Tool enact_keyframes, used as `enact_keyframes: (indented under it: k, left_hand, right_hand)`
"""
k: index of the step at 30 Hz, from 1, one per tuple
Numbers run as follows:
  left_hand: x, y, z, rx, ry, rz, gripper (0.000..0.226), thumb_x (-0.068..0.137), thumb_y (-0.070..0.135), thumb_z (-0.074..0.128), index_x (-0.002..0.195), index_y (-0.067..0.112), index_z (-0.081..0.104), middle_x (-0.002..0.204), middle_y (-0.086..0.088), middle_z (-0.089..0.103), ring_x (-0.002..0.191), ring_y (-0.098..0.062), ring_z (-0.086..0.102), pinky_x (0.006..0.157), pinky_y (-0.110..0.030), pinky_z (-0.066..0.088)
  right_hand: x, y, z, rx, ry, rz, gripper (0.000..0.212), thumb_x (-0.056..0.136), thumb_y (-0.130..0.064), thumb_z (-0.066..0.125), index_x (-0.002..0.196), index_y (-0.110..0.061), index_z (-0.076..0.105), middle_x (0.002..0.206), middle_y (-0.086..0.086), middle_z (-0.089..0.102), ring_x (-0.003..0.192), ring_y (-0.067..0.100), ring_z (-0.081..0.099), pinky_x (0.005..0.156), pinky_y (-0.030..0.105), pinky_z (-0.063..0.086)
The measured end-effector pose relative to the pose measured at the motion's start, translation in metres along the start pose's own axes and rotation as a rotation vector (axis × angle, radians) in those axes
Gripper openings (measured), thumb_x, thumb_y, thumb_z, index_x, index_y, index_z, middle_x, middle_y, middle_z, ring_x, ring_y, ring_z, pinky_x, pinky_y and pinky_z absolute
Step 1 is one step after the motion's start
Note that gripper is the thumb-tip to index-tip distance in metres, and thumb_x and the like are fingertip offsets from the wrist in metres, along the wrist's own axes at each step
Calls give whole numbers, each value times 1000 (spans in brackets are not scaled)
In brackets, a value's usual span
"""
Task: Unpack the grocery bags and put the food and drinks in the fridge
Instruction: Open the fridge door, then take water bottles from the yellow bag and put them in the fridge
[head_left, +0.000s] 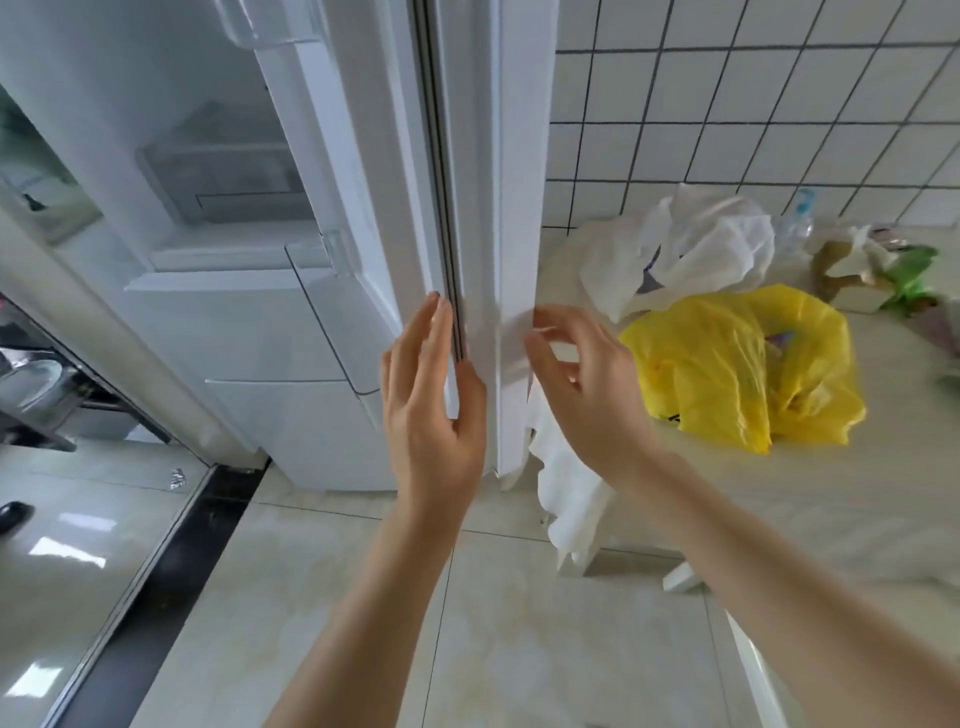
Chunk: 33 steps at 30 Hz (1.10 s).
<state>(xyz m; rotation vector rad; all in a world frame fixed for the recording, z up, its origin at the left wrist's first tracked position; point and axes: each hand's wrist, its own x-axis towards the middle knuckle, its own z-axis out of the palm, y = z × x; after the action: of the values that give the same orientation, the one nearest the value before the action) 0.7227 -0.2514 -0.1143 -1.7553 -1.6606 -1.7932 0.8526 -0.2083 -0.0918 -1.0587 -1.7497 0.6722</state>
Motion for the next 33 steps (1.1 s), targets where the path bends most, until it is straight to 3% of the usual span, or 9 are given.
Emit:
enact_keyframes:
  k: [7,14,17,20,23,30,33]
  left_hand:
    - [-19,14,5,-27,-37,141,38,87,-12,54,124,-6,59,123,-20,60,116,-29,56,100,-32,42]
    - [-47,37,55,-110,-229,183,31,86,-9,52,112,-2,69,108,-12,67,105,-31,58,94,-36,47]
    - [-57,42,89,-124,-308,158,30,84,-11,55,107,0,71,106,-9,67,103,-30,58,91,-36,48]
    - [-63,46,130,-108,-375,116,29,83,-8,56,105,3,72,103,-6,66,100,-26,58,88,-26,47]
    - [-71,53,180,-84,-449,95,28,84,-2,54,105,6,72,102,-4,66,100,-24,58,85,-27,49]
    - [-77,74,307,60,-707,168,27,80,6,58,102,11,72,100,-4,65,100,-26,56,88,-34,49]
    - [-74,79,351,139,-770,179,30,80,15,49,98,12,73,98,-5,65,96,-27,59,84,-36,52]
  right_hand:
    - [-32,32,-28,-122,83,112,20,98,-19,47,111,-15,62,97,-8,69,93,3,63,81,12,49]
    - [-52,82,-68,-217,70,246,20,97,-18,49,111,-16,64,100,-7,70,94,9,64,75,0,37]
    - [-54,110,-92,-218,68,316,20,97,-18,49,110,-18,64,98,-5,71,95,12,66,81,14,46]
    - [-52,143,-122,-227,90,373,18,95,-15,51,106,-17,65,93,-2,71,92,18,67,84,32,53]
    - [-44,179,-158,-263,90,369,16,93,-10,55,102,-13,67,91,0,72,87,21,68,81,39,55]
    - [1,259,-255,-341,9,442,16,92,-15,56,103,-15,67,96,2,71,88,22,66,80,36,53]
    - [21,290,-285,-357,3,465,15,92,-16,56,102,-16,67,94,2,71,86,22,65,80,38,53]
